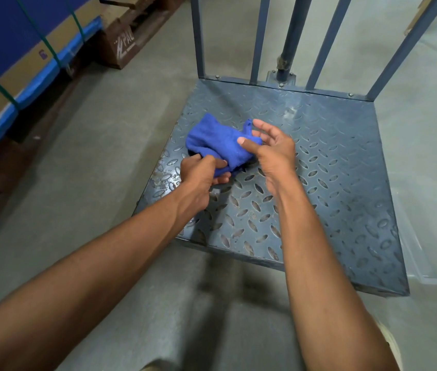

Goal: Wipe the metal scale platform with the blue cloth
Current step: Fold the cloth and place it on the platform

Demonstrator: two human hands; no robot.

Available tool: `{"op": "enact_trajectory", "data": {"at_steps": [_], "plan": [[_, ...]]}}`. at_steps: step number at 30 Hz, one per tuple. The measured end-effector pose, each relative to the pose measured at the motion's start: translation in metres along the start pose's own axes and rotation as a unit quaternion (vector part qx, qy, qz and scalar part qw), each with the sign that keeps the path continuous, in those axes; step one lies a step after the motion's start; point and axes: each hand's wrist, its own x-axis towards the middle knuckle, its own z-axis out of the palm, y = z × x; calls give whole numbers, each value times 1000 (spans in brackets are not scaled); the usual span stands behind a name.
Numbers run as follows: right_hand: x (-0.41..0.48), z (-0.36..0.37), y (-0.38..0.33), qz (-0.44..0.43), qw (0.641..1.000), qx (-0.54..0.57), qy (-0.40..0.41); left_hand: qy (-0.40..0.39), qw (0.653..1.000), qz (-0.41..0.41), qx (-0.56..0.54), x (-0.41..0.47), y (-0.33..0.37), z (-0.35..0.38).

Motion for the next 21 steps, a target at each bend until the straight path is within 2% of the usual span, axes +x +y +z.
{"op": "enact_trajectory", "data": {"at_steps": [3,8,10,12,15,18,21], "plan": [[0,2,-2,30,999,-24,-22,-36,999,-3,-10,0,1,-3],[-3,4,4,113,986,116,-30,-74,997,-2,-11,-1,0,-7],[0,3,7,101,993,58,-27,-74,997,4,6,-1,-1,-7],[3,5,5,72,992,-83,-60,-74,997,9,23,0,-2,-7],[8,10,4,49,959,-265,-84,-71,997,16,39,0,-2,-6],[14,9,8,47,947,-308,-73,-62,996,16,59,0,-1,-6],[10,7,4,53,965,-249,-58,-42,996,18,80,1,-2,-8]]}}
